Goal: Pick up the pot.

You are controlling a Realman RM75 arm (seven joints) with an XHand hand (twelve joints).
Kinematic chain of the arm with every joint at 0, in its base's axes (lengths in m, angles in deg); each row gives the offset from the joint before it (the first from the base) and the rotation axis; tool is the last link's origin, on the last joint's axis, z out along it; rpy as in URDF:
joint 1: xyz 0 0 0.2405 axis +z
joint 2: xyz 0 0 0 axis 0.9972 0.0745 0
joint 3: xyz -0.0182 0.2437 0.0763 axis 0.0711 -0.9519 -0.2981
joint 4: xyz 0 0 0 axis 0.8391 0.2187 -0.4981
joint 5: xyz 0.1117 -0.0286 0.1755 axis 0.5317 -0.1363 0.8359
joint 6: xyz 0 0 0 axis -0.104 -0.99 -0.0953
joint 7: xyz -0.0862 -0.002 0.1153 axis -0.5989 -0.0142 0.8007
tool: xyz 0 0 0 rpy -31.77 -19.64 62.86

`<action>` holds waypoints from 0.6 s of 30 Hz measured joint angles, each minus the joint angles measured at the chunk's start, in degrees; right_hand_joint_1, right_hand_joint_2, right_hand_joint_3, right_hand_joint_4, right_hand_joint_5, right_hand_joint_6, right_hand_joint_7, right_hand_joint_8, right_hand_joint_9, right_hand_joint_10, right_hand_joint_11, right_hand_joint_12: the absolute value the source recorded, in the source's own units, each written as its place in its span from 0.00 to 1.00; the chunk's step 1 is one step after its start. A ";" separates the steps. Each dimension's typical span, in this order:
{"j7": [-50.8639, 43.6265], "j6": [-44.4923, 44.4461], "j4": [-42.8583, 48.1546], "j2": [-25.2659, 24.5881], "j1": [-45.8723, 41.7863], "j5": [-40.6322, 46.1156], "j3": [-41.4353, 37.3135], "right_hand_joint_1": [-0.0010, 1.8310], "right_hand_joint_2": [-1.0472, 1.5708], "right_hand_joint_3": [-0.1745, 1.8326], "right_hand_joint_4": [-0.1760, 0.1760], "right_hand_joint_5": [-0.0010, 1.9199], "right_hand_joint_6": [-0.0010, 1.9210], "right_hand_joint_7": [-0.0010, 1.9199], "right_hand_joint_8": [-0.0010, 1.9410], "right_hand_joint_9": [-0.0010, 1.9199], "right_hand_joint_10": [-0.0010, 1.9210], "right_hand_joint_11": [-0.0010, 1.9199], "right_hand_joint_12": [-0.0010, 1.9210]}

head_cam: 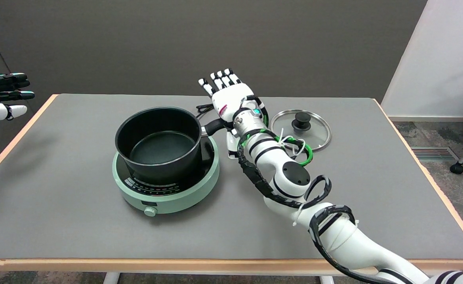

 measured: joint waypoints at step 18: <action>2.56 0.19 0.10 0.95 0.14 -0.03 -0.34 0.63 0.17 0.53 1.00 0.00 0.00 0.00 0.00 0.00 0.00 0.00 0.00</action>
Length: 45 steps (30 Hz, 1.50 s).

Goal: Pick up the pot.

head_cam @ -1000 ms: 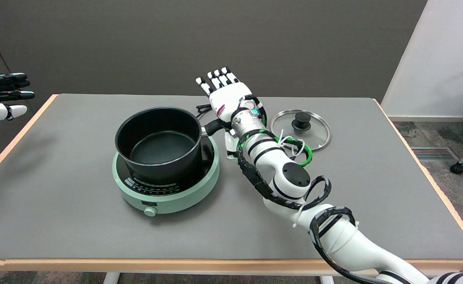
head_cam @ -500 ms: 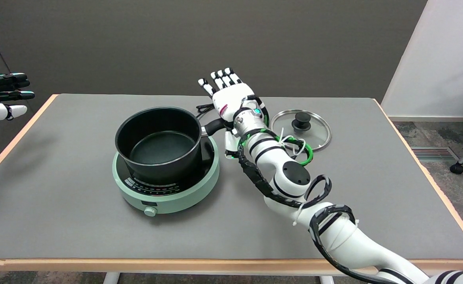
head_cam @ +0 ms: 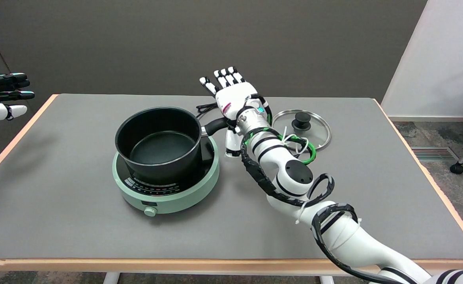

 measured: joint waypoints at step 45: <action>4.54 -3.17 -0.60 1.46 0.68 0.16 -0.19 0.67 0.14 0.82 1.00 0.36 0.36 0.36 0.36 0.36 0.36 0.36 0.36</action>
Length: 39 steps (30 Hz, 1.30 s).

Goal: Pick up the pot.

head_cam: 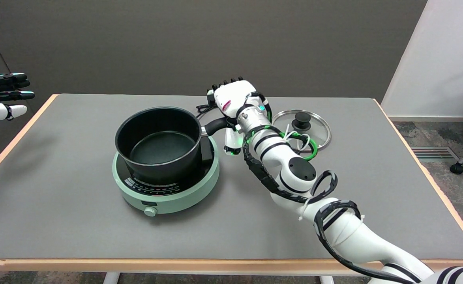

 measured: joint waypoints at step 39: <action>2.48 -0.79 -1.27 -0.12 0.15 0.01 0.25 0.70 0.33 0.50 0.38 0.95 0.95 0.95 0.94 0.95 0.95 0.95 0.95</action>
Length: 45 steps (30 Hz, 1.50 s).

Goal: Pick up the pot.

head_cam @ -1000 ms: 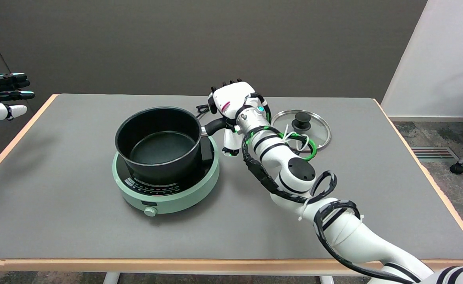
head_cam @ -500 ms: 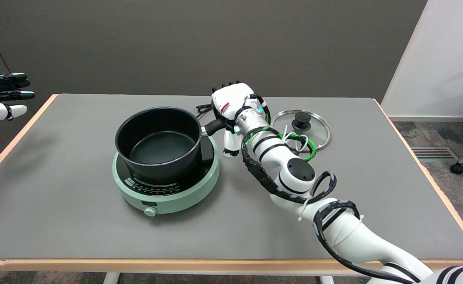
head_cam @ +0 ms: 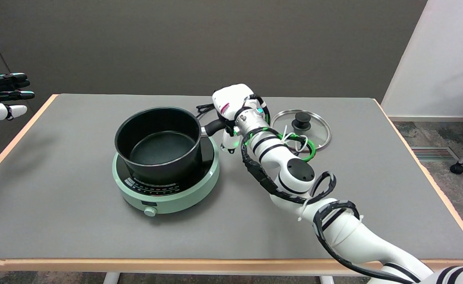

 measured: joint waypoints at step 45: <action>7.92 2.76 0.11 0.20 -0.16 -1.14 -0.35 0.47 0.80 0.32 0.27 0.90 0.90 0.90 0.89 0.90 0.90 0.90 0.90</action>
